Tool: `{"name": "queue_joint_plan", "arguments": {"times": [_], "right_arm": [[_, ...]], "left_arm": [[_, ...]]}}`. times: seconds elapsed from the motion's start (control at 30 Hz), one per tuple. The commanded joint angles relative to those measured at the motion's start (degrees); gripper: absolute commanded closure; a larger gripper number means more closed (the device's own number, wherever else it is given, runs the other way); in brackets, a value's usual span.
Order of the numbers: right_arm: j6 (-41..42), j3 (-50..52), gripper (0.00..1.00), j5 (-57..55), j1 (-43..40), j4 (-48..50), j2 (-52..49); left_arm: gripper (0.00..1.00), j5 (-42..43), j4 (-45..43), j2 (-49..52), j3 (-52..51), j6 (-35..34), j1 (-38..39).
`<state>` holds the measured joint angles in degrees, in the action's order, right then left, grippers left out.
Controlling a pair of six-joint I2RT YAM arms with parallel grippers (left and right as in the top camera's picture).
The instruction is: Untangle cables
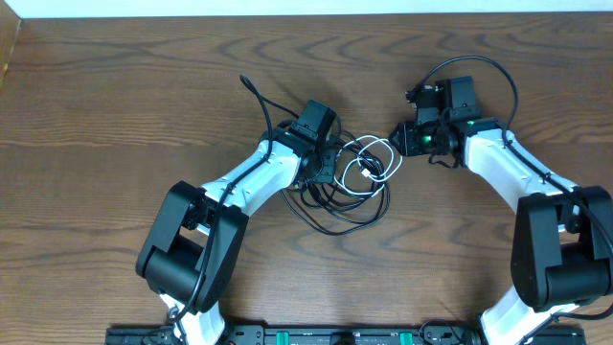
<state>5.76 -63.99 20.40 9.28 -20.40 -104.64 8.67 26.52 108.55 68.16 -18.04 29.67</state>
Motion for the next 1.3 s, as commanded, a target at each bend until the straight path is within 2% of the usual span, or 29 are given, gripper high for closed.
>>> {"name": "queue_joint_plan", "arguments": {"times": [0.0,0.13,0.47,1.0,1.27], "right_arm": [[1.53,0.31,0.62,-1.97,-0.68,-0.15,-0.50],[1.44,0.33,0.61,-8.39,-0.59,-0.61,-0.50],[-2.29,1.22,0.62,-8.46,0.20,-2.21,-0.50],[-3.13,4.74,0.62,3.98,2.84,2.58,-0.50],[-2.60,4.74,0.59,4.83,3.91,3.30,-0.50]], "left_arm": [[0.92,-0.35,-0.11,0.44,-0.46,-0.28,-0.11],[0.92,-0.35,-0.28,0.44,-0.46,-0.28,-0.11],[0.92,-0.35,-1.16,0.44,-0.46,-0.28,-0.11],[0.92,-0.35,-1.18,0.44,-0.46,-0.28,-0.11],[0.92,-0.35,-1.22,0.44,-0.46,-0.28,-0.11]]}}
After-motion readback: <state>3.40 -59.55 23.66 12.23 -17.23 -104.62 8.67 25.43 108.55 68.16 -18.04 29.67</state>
